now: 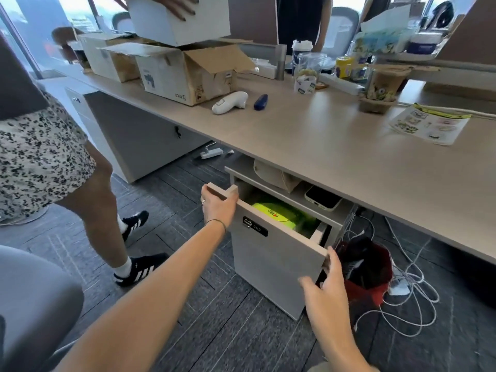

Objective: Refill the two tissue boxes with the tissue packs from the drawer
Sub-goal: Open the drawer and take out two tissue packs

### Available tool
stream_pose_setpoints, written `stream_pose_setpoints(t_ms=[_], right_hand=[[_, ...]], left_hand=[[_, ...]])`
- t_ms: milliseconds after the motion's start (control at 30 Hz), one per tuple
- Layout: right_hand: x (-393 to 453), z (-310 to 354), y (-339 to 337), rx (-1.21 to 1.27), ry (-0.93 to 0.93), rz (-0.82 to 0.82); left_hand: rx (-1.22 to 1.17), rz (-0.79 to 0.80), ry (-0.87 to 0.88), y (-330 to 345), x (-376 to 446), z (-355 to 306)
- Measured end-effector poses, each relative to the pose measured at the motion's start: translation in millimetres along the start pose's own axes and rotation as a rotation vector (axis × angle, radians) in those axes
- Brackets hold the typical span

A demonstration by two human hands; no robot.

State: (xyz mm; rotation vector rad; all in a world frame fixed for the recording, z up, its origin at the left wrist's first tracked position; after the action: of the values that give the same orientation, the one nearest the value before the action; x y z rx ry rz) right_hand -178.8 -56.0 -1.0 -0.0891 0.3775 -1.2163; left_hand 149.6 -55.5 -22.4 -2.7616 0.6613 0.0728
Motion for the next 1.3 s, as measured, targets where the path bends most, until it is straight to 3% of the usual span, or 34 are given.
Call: stream_pose_setpoints(t_ms=[67,133,233,333,700,933,1133,1300], right_hand=[[-6.7,-0.3,-5.3,-0.094,-0.083,-0.072],[-17.6,3.9,-8.7,-0.182,-0.158,-0.097],[-35.4,11.0,-5.9,-0.328,-0.256,-0.087],[-53.0,12.0,5.7,-0.425,-0.305,-0.040],[-110.4,3.0,39.8,-0.539,-0.367,0.157],[-57.3,32.1,34.6,-0.554,-0.438,0.133],[15.6,69.8,44.4,-0.597,-0.543,0.135],[52.5,57.5,70.6,-0.733,-0.525,0.254]], left_hand=[[0.159,-0.069,0.048,-20.5,-15.4,-1.6],[0.431,-0.121,0.248,-38.8,-32.0,-19.3],[0.789,0.103,0.568,-33.0,-59.7,-50.2],[0.941,0.322,0.495,-34.5,-83.8,-41.2],[1.293,0.446,0.270,-71.3,-135.4,-0.5],[1.392,0.633,0.072,-38.1,-138.5,37.0],[1.401,0.597,0.100,-28.7,-136.2,36.6],[1.339,0.511,0.204,-40.3,-129.4,7.0]])
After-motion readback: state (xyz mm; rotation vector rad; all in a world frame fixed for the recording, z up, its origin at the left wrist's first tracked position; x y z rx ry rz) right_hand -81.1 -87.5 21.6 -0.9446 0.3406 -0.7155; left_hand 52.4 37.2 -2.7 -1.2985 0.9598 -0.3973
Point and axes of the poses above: each hand's wrist, its own x-axis towards the middle knuckle, its own y-axis out of the palm, z = x × y, the point moved 8 cm from there along x, towards the middle knuckle, and after that the axes turned 1 degree about y, right-handed, at the moved point
